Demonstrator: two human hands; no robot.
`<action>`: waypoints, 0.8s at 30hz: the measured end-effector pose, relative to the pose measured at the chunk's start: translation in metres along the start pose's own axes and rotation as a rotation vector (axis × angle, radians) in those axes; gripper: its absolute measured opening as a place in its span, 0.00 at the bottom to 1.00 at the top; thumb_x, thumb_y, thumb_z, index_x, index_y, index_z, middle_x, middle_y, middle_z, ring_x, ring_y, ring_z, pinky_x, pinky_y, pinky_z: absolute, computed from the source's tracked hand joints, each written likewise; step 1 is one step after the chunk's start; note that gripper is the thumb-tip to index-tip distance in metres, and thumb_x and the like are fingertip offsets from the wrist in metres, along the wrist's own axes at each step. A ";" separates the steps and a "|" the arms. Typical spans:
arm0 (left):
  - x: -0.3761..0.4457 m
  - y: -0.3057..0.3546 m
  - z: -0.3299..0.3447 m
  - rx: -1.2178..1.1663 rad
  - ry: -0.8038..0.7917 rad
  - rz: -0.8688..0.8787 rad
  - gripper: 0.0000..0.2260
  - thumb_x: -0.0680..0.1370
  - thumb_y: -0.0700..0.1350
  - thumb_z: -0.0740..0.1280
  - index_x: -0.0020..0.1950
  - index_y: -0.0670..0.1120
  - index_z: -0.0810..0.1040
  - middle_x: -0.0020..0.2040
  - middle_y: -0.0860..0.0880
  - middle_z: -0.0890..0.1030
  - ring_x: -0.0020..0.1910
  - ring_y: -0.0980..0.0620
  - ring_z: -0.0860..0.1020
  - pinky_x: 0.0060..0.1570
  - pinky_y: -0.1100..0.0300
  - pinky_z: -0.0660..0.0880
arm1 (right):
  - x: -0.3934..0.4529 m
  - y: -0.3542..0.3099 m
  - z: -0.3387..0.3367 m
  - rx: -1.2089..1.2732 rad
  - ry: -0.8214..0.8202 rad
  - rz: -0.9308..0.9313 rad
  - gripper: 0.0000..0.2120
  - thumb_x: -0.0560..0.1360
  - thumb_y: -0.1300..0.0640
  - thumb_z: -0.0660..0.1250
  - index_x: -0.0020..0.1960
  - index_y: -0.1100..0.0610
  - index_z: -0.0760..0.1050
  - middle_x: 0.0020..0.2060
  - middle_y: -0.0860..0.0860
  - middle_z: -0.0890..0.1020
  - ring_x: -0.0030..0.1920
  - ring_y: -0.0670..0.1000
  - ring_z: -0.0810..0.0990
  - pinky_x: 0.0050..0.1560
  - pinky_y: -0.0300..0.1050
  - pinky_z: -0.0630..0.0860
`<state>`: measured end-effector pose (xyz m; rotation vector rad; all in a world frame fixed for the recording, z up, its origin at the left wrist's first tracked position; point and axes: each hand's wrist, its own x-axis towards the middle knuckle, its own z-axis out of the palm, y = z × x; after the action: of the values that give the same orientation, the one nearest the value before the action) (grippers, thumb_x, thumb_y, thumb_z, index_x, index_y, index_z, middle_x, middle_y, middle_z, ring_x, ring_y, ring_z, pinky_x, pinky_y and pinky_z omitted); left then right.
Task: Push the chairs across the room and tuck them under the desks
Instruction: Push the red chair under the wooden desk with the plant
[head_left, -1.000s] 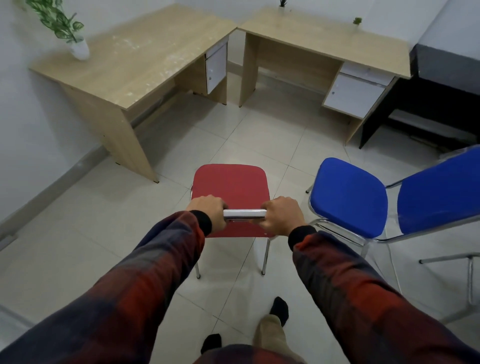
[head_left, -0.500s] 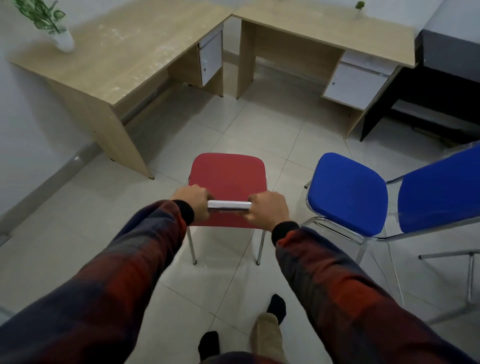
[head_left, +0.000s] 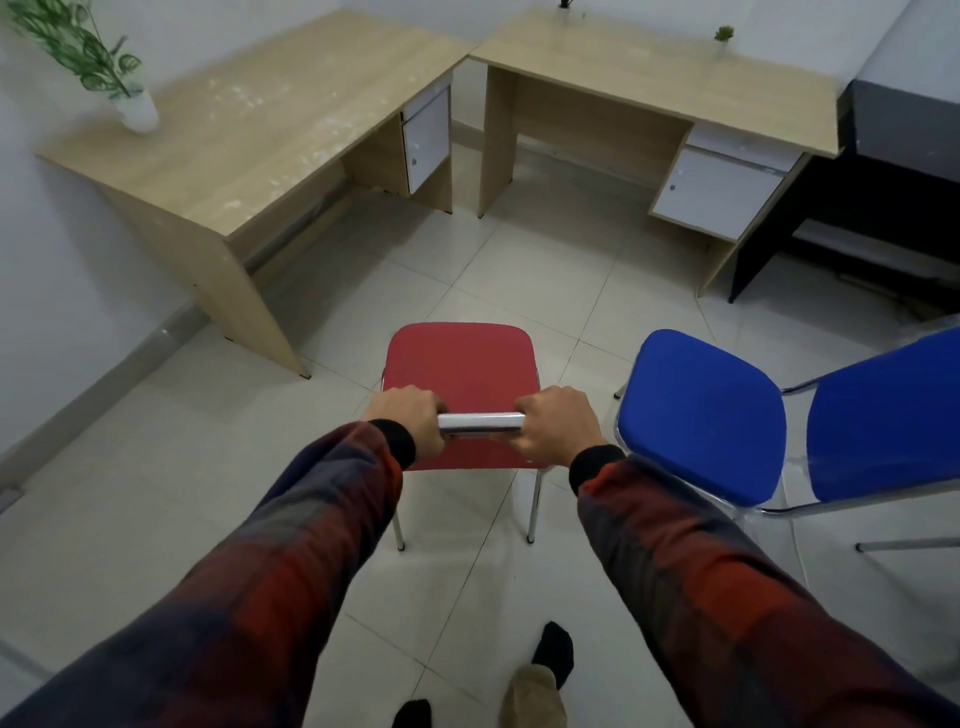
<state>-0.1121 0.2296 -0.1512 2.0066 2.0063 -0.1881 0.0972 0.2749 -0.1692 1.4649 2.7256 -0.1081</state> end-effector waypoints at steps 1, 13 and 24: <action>0.004 0.008 0.000 -0.006 0.001 0.001 0.12 0.71 0.50 0.65 0.52 0.55 0.82 0.40 0.54 0.81 0.36 0.51 0.78 0.37 0.60 0.72 | 0.000 0.010 -0.001 -0.006 0.005 -0.012 0.24 0.73 0.30 0.63 0.35 0.51 0.70 0.30 0.46 0.74 0.33 0.52 0.76 0.34 0.44 0.70; 0.028 0.017 -0.014 0.016 -0.025 -0.034 0.13 0.70 0.49 0.66 0.53 0.54 0.82 0.41 0.54 0.81 0.39 0.50 0.79 0.40 0.58 0.76 | 0.017 0.027 -0.004 0.001 0.010 -0.007 0.26 0.73 0.28 0.61 0.37 0.51 0.69 0.31 0.47 0.74 0.33 0.52 0.75 0.35 0.44 0.72; 0.035 0.053 -0.007 -0.020 0.024 -0.152 0.12 0.71 0.50 0.66 0.54 0.56 0.82 0.40 0.55 0.80 0.38 0.52 0.77 0.37 0.61 0.73 | 0.020 0.064 -0.006 0.015 0.034 -0.095 0.23 0.73 0.30 0.63 0.37 0.51 0.71 0.32 0.48 0.76 0.33 0.53 0.75 0.36 0.44 0.69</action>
<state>-0.0595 0.2662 -0.1487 1.8530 2.1676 -0.1762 0.1392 0.3269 -0.1667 1.3532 2.8275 -0.1083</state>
